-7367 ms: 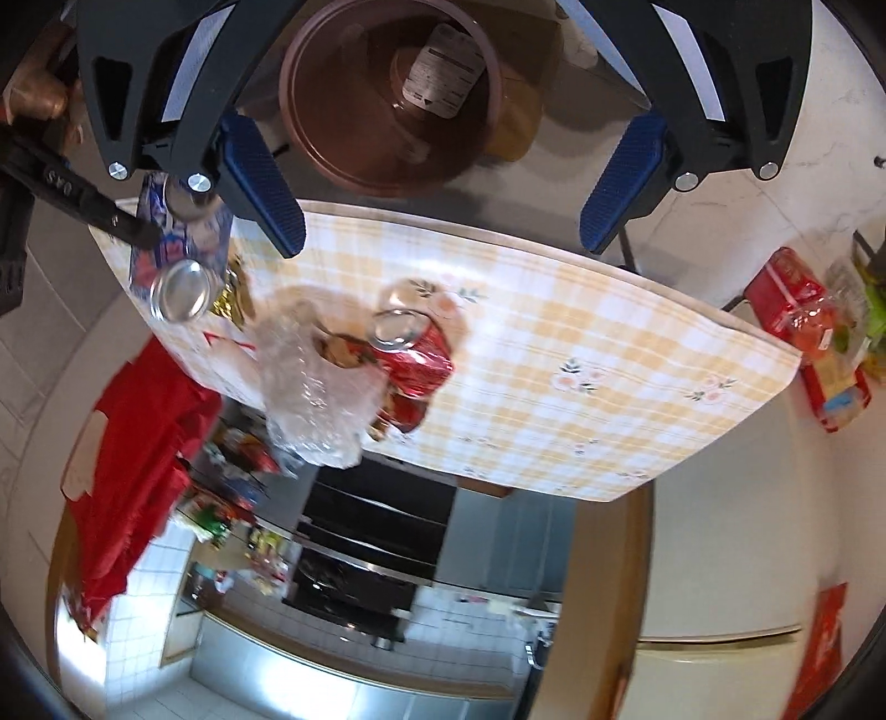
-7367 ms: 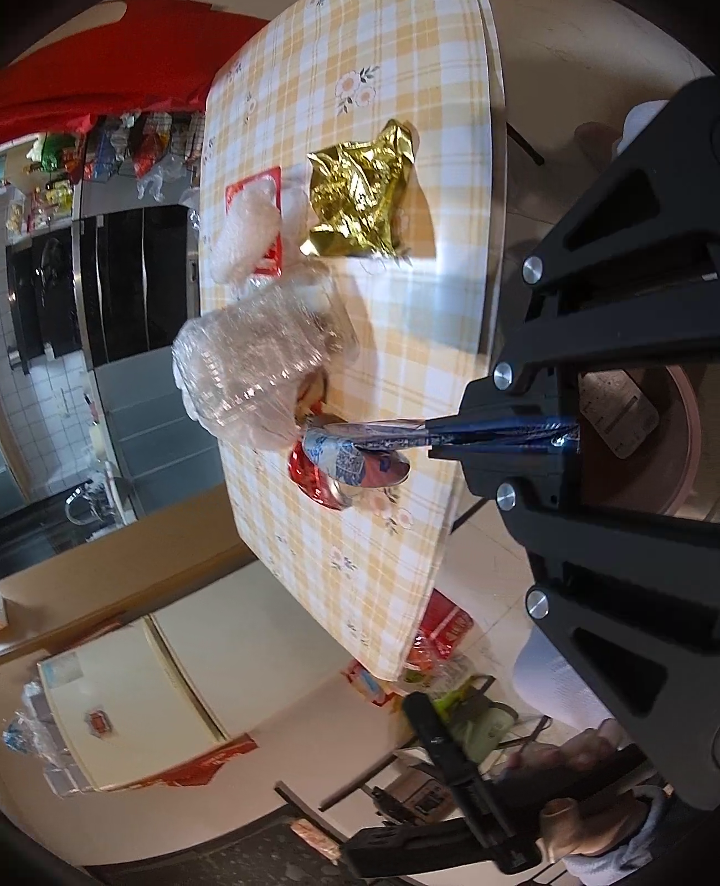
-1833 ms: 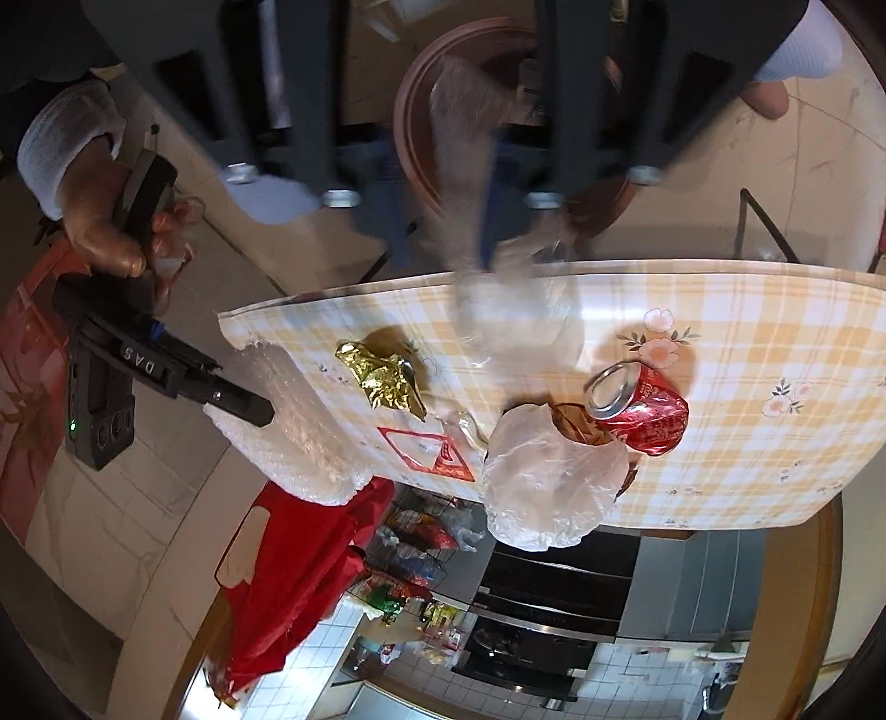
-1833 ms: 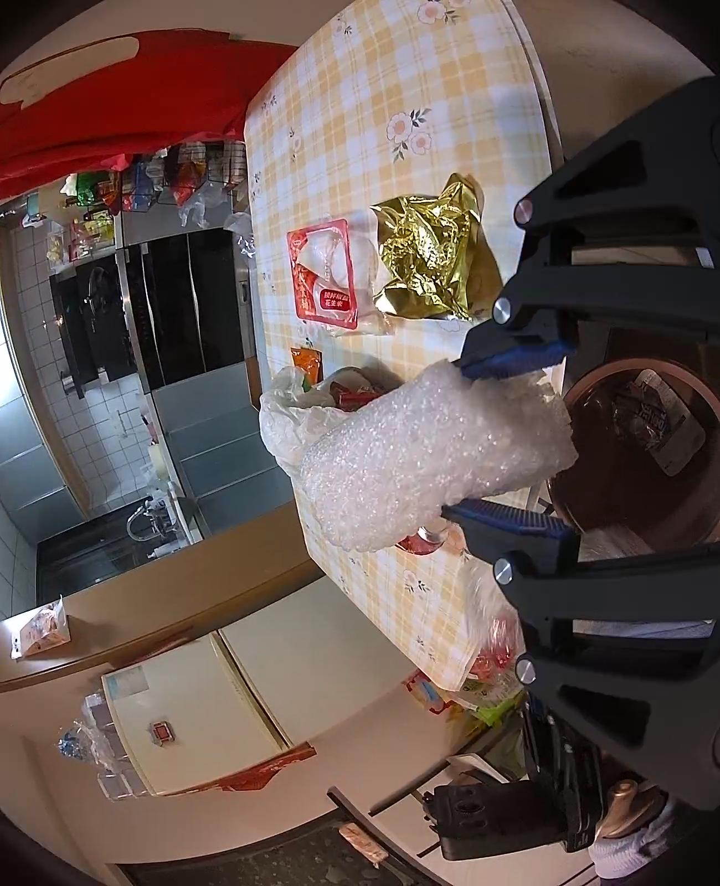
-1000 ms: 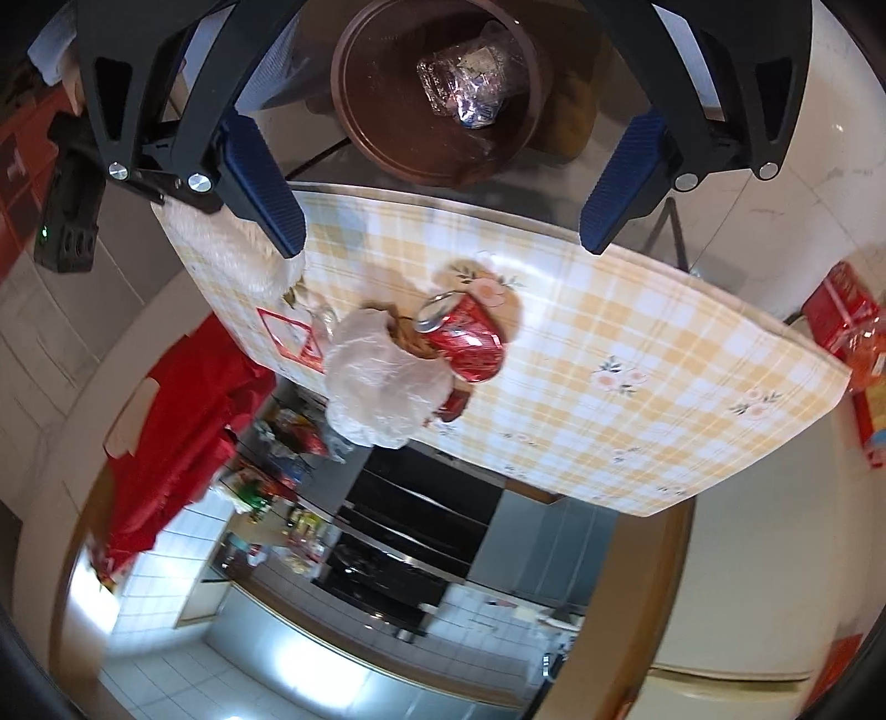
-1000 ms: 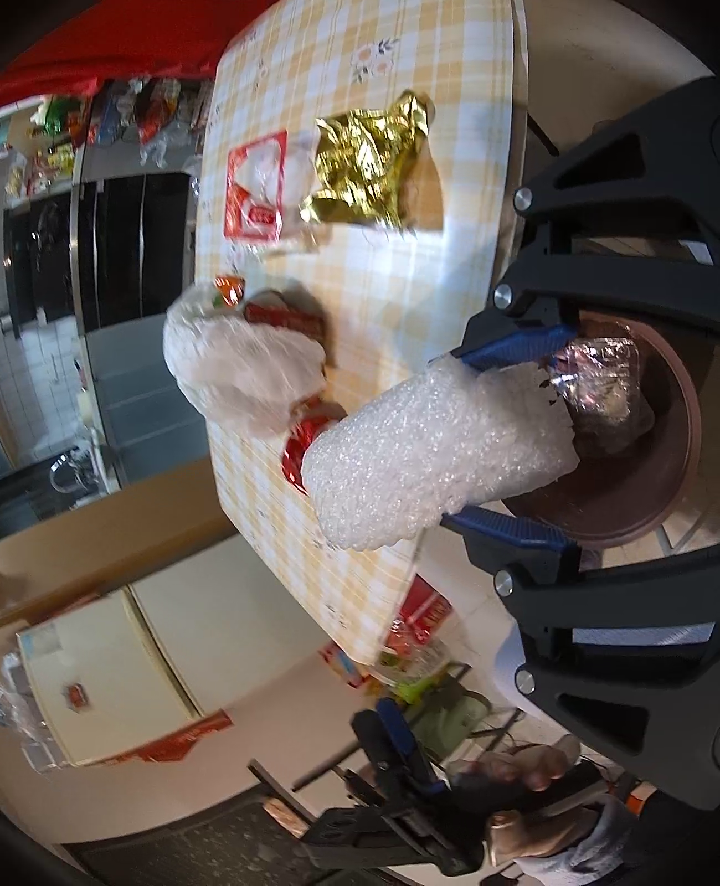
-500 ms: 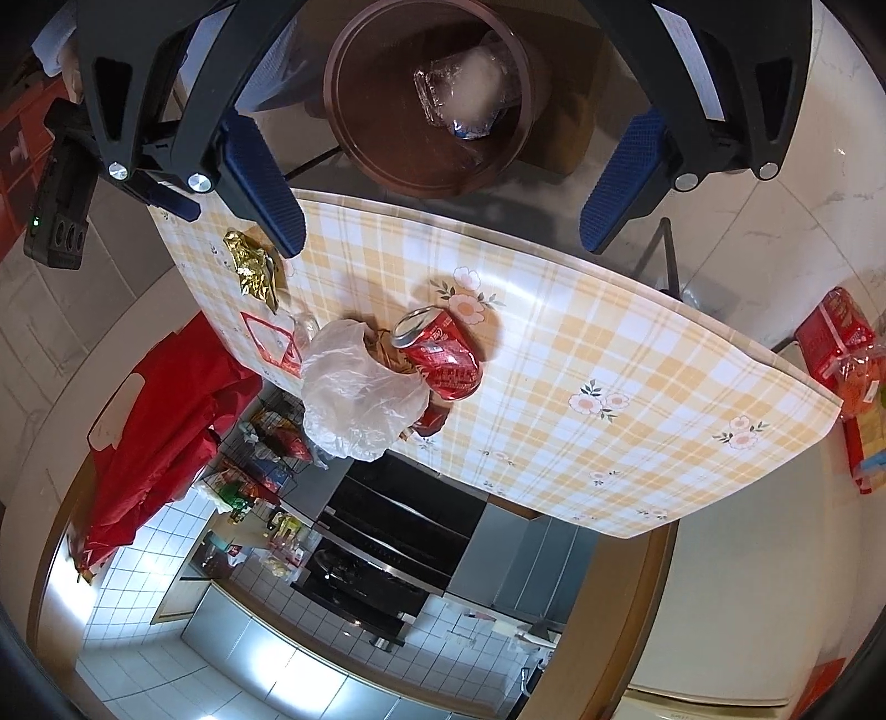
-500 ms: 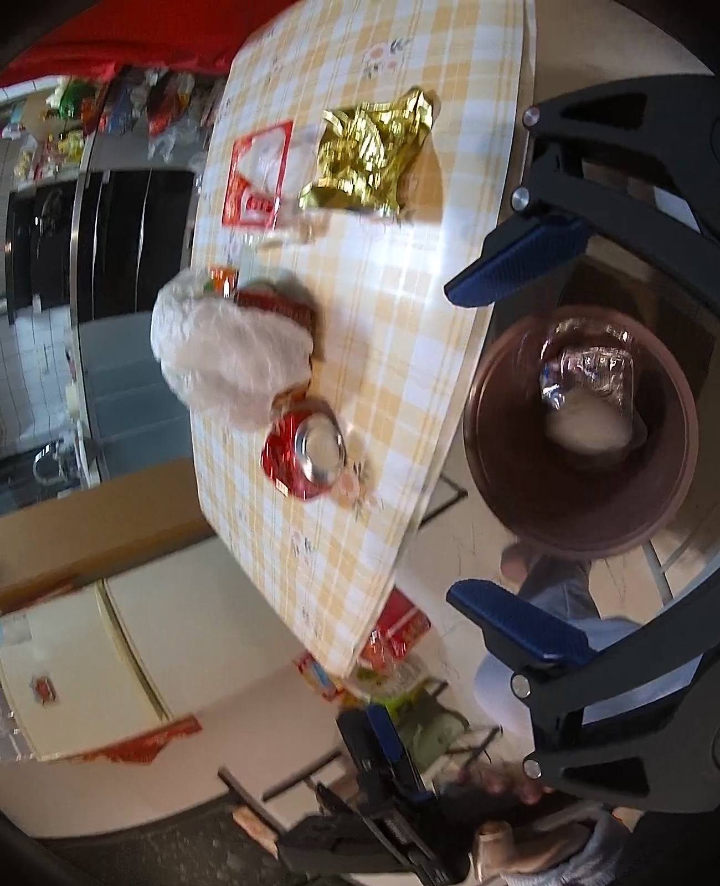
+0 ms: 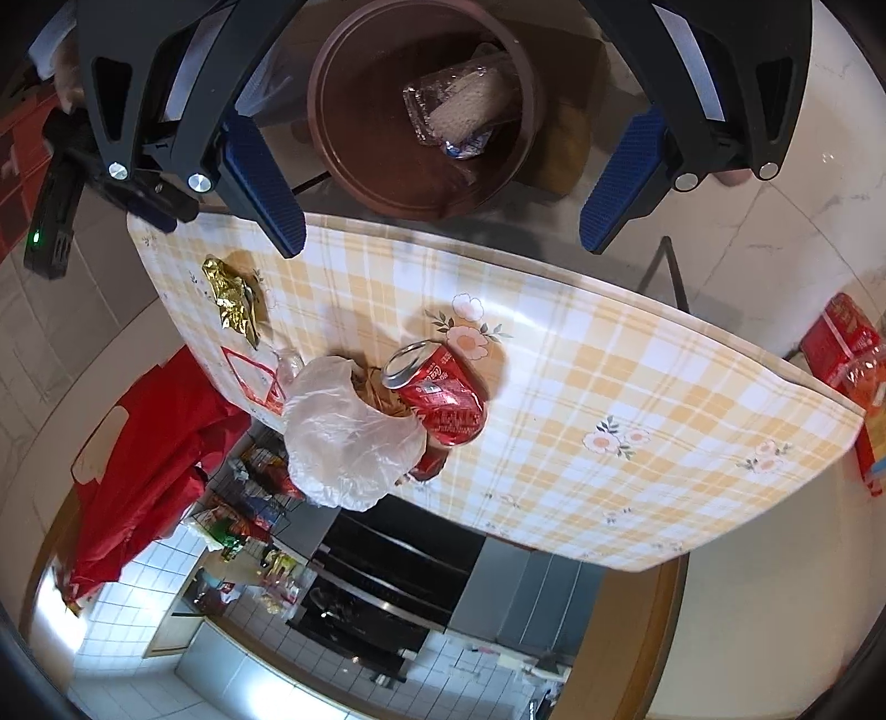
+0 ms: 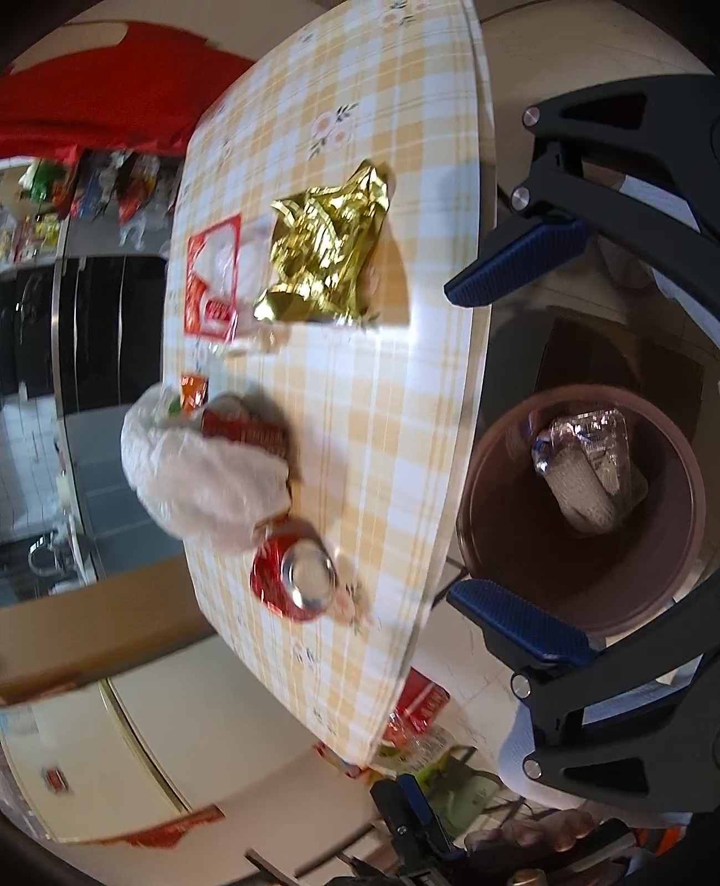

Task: Collect trash
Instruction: 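Grasp the crushed red Coca-Cola can with the left tool, then grasp the gold foil wrapper with the right tool while the left tool holds the red can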

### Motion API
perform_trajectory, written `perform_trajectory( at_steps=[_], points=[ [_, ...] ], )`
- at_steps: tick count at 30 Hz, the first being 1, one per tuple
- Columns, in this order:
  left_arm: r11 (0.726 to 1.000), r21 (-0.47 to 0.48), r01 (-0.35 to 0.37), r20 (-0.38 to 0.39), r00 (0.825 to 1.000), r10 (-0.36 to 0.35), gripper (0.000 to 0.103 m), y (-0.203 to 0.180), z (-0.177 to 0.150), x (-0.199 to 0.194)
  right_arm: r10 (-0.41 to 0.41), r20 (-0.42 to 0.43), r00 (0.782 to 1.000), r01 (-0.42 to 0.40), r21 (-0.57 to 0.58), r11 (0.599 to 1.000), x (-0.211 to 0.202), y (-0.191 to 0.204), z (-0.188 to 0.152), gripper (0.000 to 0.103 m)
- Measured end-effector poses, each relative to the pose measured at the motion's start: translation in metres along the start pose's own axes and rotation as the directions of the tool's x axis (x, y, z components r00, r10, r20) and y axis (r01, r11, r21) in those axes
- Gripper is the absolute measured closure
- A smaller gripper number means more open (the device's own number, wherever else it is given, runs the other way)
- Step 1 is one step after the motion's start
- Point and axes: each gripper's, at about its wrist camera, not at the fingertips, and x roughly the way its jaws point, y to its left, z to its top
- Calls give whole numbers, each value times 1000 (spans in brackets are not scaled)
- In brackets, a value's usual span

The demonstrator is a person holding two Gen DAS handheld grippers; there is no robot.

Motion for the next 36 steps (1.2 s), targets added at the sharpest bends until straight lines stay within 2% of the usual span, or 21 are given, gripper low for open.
perform_trajectory(
  at_steps=[4,7,9,17,23,29,32,34,36],
  points=[
    [1000,-8,24,-14,1000,-24,6,0,16,21,-65,-18,998,66,24,998,10,-12,-1,6],
    [998,-15,56,-32,998,-57,11,0,33,43,-77,-31,997,78,38,996,15,-20,-2,6],
    [996,-53,74,-52,996,-77,16,5,45,61,-94,-26,995,95,44,995,16,-25,-2,6],
    [970,-213,114,-101,985,-138,26,28,91,133,-127,-22,992,128,63,990,20,-44,2,6],
    [950,-287,122,-136,977,-166,35,37,101,170,-125,-11,992,126,99,987,26,-61,5,6],
    [943,-317,102,-163,974,-160,35,43,99,194,-117,4,993,116,129,985,29,-75,11,6],
    [947,-301,115,-150,975,-166,35,40,101,199,-107,-7,994,107,127,986,32,-79,16,6],
    [946,-298,127,-154,972,-179,43,38,101,202,-106,-18,994,107,114,988,35,-80,19,6],
    [954,-279,107,-170,973,-158,59,36,100,205,-138,-12,990,138,96,986,35,-80,22,6]
  ],
)
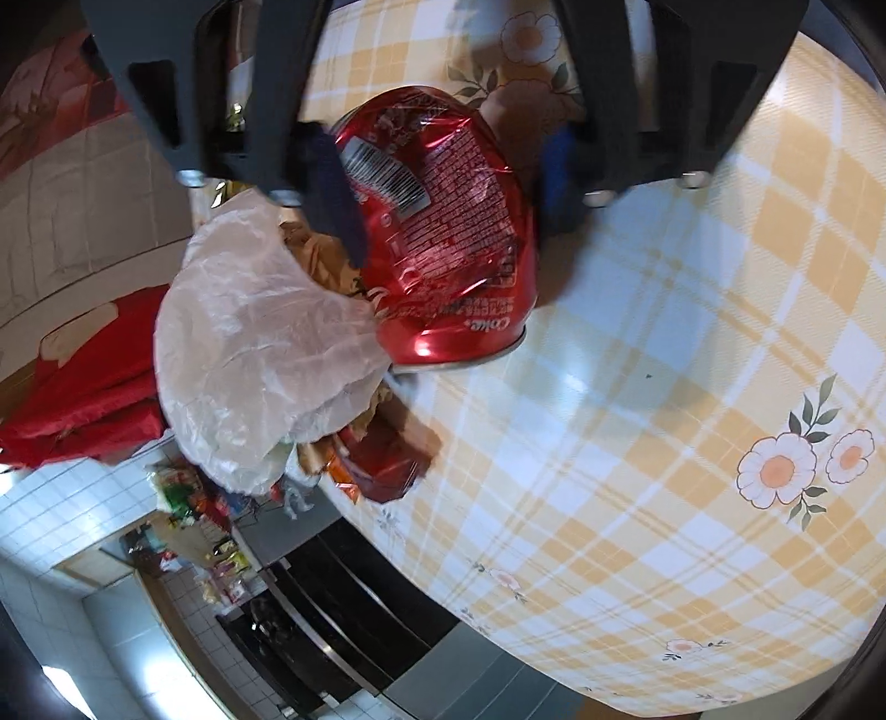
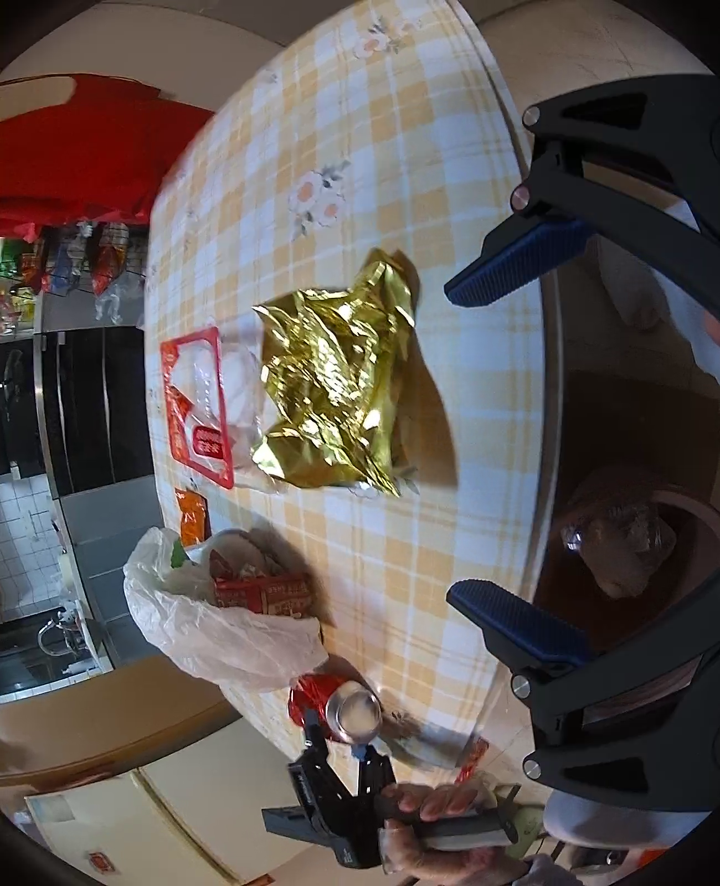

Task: Collect trash
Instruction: 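Grasp the gold foil wrapper with the right tool while the left tool holds the red can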

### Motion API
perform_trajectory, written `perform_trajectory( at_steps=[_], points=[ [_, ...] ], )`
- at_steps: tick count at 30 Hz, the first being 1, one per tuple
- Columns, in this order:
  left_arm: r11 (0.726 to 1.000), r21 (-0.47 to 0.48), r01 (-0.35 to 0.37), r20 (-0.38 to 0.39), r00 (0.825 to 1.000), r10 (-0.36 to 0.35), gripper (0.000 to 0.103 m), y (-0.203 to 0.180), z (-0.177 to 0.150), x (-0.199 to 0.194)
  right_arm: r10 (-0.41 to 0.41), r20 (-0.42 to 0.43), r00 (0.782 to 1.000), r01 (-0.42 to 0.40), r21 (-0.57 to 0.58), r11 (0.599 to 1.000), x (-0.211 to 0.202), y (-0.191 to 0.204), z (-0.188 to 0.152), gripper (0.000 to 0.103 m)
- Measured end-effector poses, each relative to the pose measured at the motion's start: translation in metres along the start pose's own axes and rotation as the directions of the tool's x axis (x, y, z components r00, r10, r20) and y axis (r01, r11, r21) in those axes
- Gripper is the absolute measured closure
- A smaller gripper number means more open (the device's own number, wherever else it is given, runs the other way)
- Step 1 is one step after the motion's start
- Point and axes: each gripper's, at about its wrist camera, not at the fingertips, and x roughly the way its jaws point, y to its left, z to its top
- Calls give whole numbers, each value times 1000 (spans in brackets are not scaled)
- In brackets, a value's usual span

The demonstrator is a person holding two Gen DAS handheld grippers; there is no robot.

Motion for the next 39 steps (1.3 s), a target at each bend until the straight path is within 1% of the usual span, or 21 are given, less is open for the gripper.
perform_trajectory(
  at_steps=[1,4,6,7,8,9,12,14,16,19,20,21,25,27,29,30,31,32,36,38,39],
  points=[
    [1000,14,-16,3,1000,16,61,-1,-2,0,-13,0,1000,13,-8,1000,1,1,1,6],
    [999,51,-16,13,1000,15,70,-5,-5,-3,-28,-1,1000,28,-16,999,3,-1,4,6],
    [996,89,-15,28,1000,12,84,-11,-7,-8,-21,-4,1000,21,-7,1000,5,-4,7,6],
    [994,110,-22,39,999,18,86,-15,-9,-12,-18,-3,1000,18,-6,1000,6,-4,8,6],
    [992,121,-24,48,999,18,91,-17,-9,-15,-22,4,1000,22,-11,1000,7,-4,9,6],
    [990,138,-23,79,997,12,95,-21,-11,-24,-31,8,1000,31,-22,999,8,-3,10,6],
    [985,167,-50,139,990,27,96,-28,-14,-41,-40,16,999,41,-52,998,16,1,18,6],
    [981,184,-54,163,986,24,96,-33,-17,-52,-36,18,999,37,-59,998,23,5,23,6],
    [975,210,-67,182,983,29,96,-38,-21,-61,-50,24,998,52,-79,996,33,11,31,6],
    [968,242,-68,207,978,17,96,-45,-29,-76,-67,18,998,68,-85,994,54,18,43,7],
    [966,248,-70,213,977,17,96,-47,-31,-80,-66,14,998,67,-80,995,59,20,46,10],
    [965,254,-69,220,975,12,96,-50,-34,-85,-68,6,998,69,-76,995,67,22,51,16],
    [963,264,-57,232,973,-6,96,-57,-47,-101,-132,-27,991,129,-101,987,93,32,61,20],
    [955,290,-60,237,971,-11,96,-62,-56,-109,-168,-40,985,164,-81,983,101,30,63,32],
    [946,319,-65,237,972,-13,96,-66,-64,-114,-178,-45,983,177,-29,984,100,23,62,38],
    [939,338,-66,239,971,-18,96,-69,-70,-118,-164,-47,985,165,1,986,98,18,61,45],
    [936,347,-65,240,971,-22,96,-70,-74,-121,-153,-48,987,154,15,988,96,16,60,51],
    [933,355,-62,239,971,-27,96,-72,-78,-123,-142,-43,989,143,22,989,91,13,58,59],
    [926,375,-42,235,971,-51,96,-76,-91,-134,-98,12,995,98,54,994,64,5,51,61],
    [932,363,-22,231,971,-67,96,-75,-97,-139,-77,37,996,74,70,995,50,1,49,62],
    [935,355,-11,228,971,-75,96,-75,-99,-141,-66,52,996,62,79,995,42,0,48,64]
  ],
)
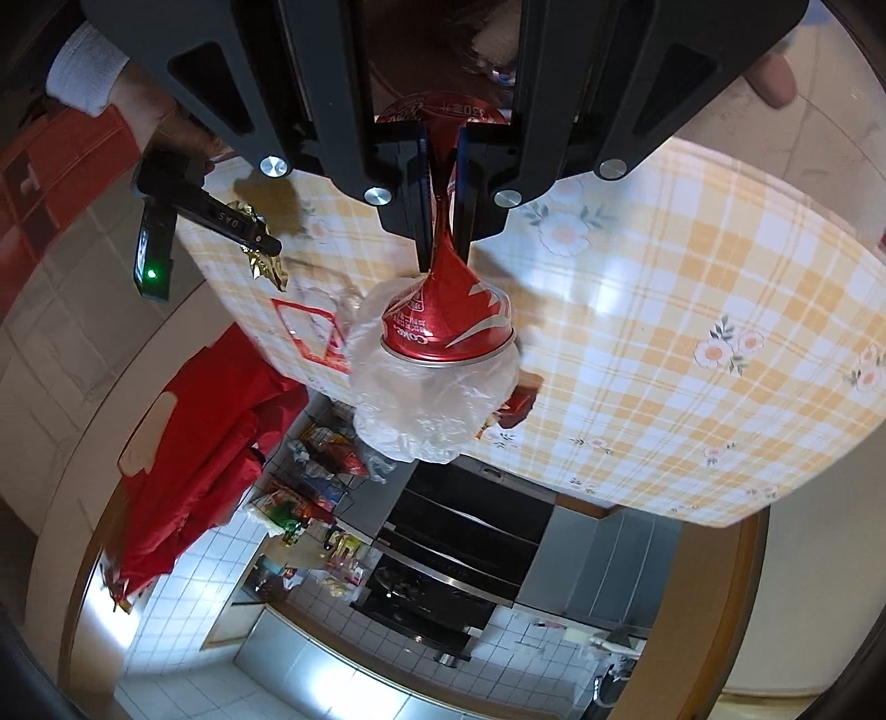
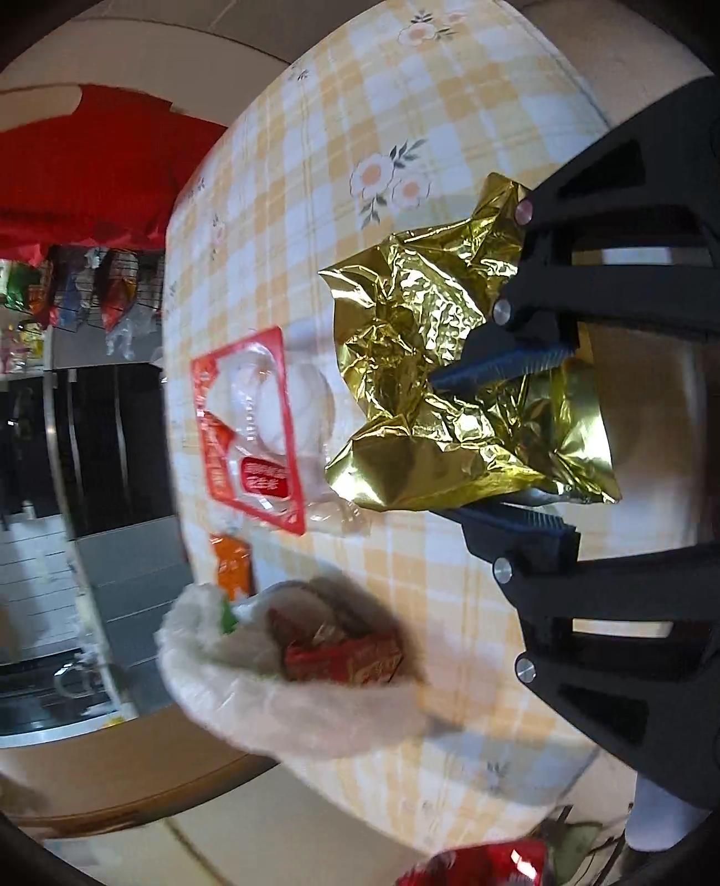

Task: Collect trash
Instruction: 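Grasp the gold foil wrapper with the right tool while the left tool holds the red can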

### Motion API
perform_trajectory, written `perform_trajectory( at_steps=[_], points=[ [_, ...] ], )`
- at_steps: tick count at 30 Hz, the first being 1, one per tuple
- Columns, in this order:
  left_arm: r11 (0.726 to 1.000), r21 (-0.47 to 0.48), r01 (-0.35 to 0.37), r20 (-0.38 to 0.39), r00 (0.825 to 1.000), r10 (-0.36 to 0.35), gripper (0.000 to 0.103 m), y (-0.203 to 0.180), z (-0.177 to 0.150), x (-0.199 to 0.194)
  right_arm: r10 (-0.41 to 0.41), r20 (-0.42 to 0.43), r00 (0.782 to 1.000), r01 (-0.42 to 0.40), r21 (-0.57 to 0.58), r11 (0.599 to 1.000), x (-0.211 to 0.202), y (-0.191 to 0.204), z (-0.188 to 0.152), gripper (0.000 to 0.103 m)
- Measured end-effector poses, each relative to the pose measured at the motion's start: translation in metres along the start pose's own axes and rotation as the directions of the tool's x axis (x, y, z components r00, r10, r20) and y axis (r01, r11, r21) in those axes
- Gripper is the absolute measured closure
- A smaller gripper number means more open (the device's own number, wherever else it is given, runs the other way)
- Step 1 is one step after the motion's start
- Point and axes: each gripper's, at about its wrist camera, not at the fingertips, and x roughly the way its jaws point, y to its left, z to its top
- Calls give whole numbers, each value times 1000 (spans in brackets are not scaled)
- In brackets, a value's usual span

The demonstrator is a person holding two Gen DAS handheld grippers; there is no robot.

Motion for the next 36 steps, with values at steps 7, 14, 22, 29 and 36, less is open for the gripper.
perform_trajectory(
  at_steps=[7,14,22,29,36],
  points=[
    [999,19,30,-22,999,-30,96,-20,-16,-13,78,47,996,-78,9,997,-42,-2,-8,90],
    [999,45,23,-26,999,-22,96,-30,-28,-29,88,38,995,-89,19,996,-55,-5,-11,95],
    [1000,19,-1,-31,1000,2,96,-21,-38,-39,31,-64,997,-36,-90,995,-25,17,-30,42],
    [1000,17,1,-31,1000,-1,96,-20,-43,-45,-202,-81,976,181,-216,959,14,31,-33,60],
    [999,25,29,-56,998,-27,96,-21,-50,-42,-20,18,1000,22,-86,996,-39,10,-19,96]
  ],
)
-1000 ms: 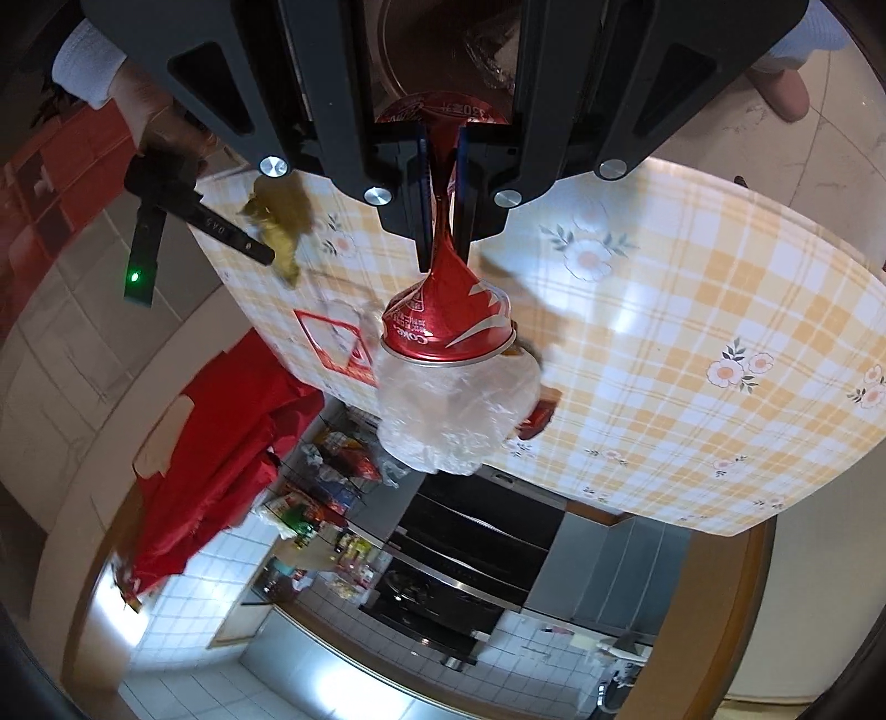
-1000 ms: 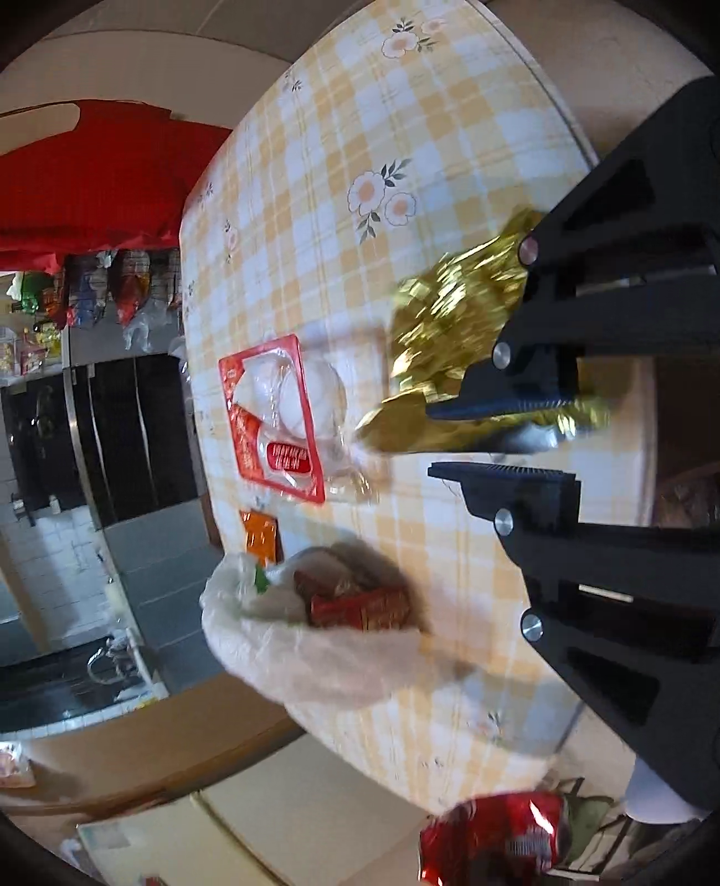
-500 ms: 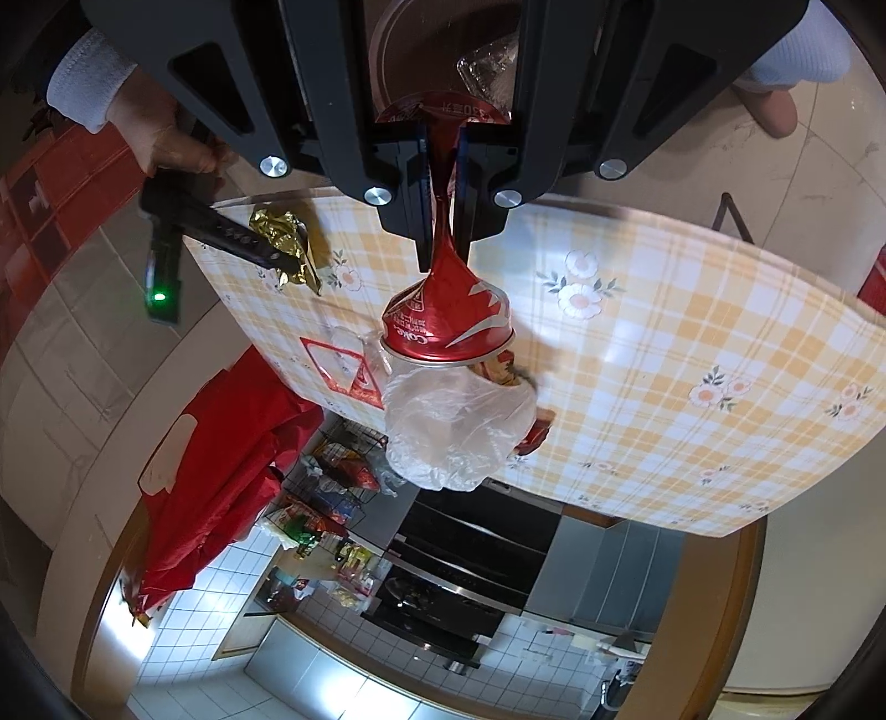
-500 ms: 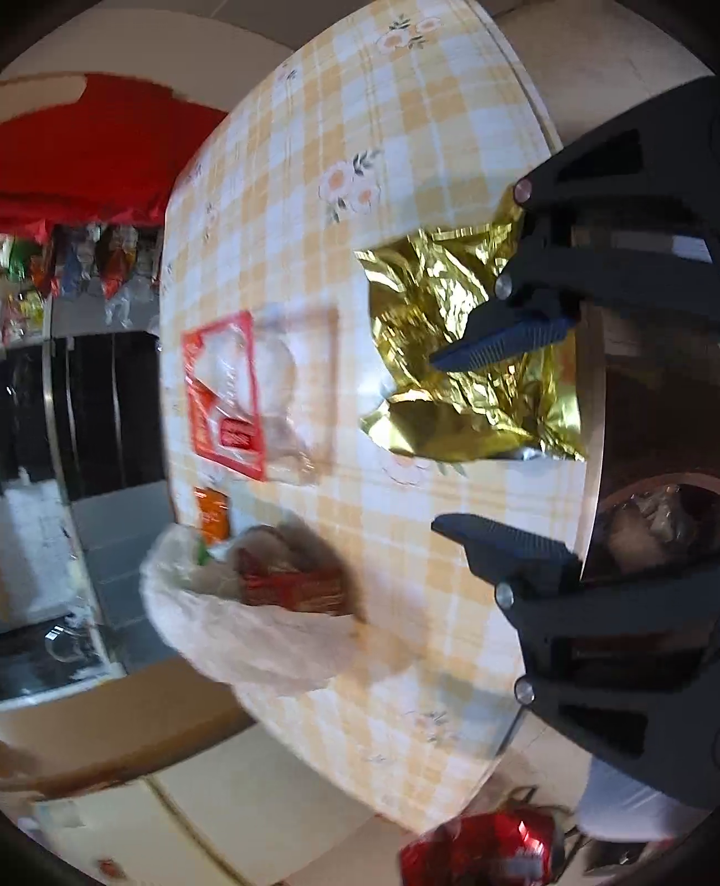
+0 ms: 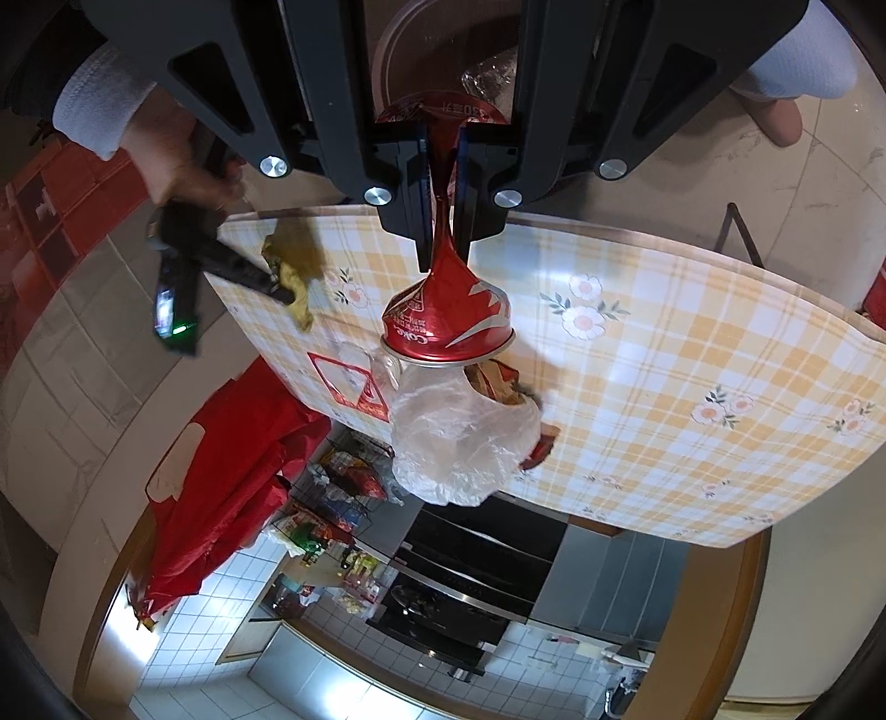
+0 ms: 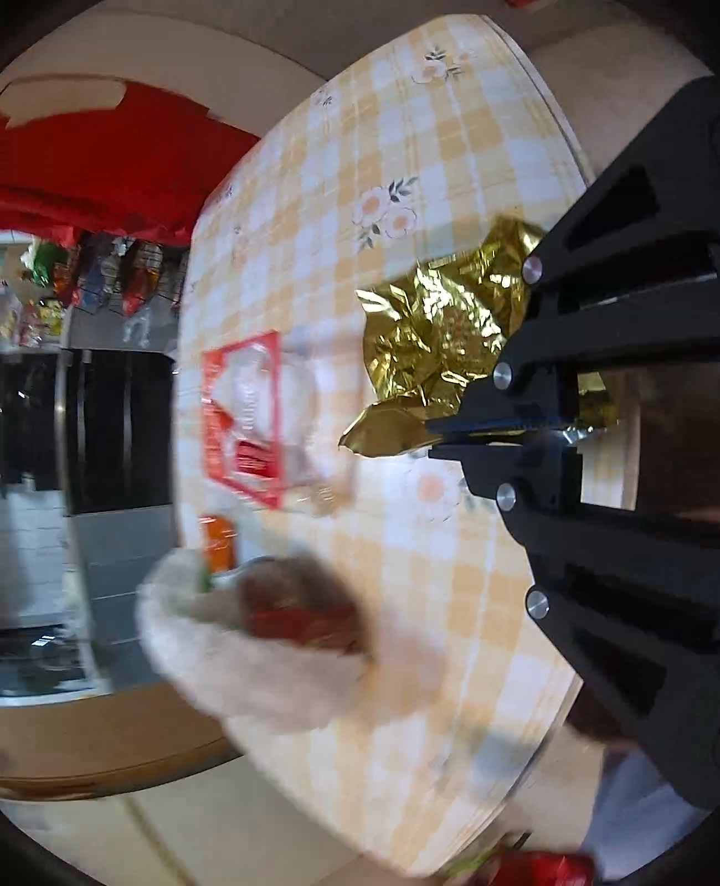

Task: Collect trash
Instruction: 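Grasp the gold foil wrapper with the right tool while the left tool holds the red can, then move both tools over the brown bin and open them to drop the can and foil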

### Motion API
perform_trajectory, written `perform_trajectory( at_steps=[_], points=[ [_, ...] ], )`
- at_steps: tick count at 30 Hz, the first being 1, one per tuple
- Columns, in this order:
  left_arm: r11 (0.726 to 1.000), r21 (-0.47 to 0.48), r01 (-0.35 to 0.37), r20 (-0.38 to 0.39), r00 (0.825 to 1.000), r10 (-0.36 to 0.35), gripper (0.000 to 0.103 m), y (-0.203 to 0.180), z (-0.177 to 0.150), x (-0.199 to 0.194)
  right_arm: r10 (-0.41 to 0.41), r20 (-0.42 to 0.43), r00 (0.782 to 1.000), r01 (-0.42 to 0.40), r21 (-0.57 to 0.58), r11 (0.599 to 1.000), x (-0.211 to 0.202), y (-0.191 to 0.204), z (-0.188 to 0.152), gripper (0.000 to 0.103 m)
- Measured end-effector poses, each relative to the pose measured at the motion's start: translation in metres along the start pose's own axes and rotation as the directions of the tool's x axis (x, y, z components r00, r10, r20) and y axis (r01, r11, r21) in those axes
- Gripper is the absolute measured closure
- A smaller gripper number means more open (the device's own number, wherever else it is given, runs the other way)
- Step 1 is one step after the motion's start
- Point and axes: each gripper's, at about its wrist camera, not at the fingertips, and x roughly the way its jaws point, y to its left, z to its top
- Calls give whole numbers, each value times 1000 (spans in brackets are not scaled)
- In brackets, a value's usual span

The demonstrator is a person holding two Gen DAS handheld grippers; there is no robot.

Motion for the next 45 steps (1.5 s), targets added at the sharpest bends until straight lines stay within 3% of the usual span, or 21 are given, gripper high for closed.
perform_trajectory(
  at_steps=[4,11,16,26,28,30,34,37,39,45],
  points=[
    [1000,10,7,-15,1000,-7,96,-4,-4,3,100,63,993,-106,87,991,-31,-14,2,96],
    [1000,18,9,-34,999,-8,96,-10,-9,0,239,174,955,-268,165,949,-83,-23,7,97],
    [999,36,4,-48,999,-2,96,-17,-15,-3,284,218,934,-320,150,935,-107,-20,8,97],
    [997,68,22,-76,997,-17,96,-38,-20,-1,331,222,917,-362,115,925,-126,-16,-2,97],
    [998,60,31,-78,997,-26,88,-39,-20,0,340,219,915,-369,111,923,-127,-14,-4,97],
    [998,58,18,-71,997,-14,68,-39,-20,-1,351,216,911,-379,104,920,-130,-13,-6,97],
    [999,49,-9,-38,999,10,50,-35,-15,-10,366,218,905,-391,82,917,-138,-8,-7,97],
    [997,64,-47,-9,999,48,32,-33,-10,-19,382,215,899,-403,62,913,-142,-2,-7,97],
    [995,64,-80,-4,997,80,12,-29,-4,-26,390,206,897,-407,43,913,-144,3,-7,97],
    [988,50,-146,55,988,144,6,-17,5,-49,439,160,884,-448,19,894,-146,20,-10,97]
  ],
)
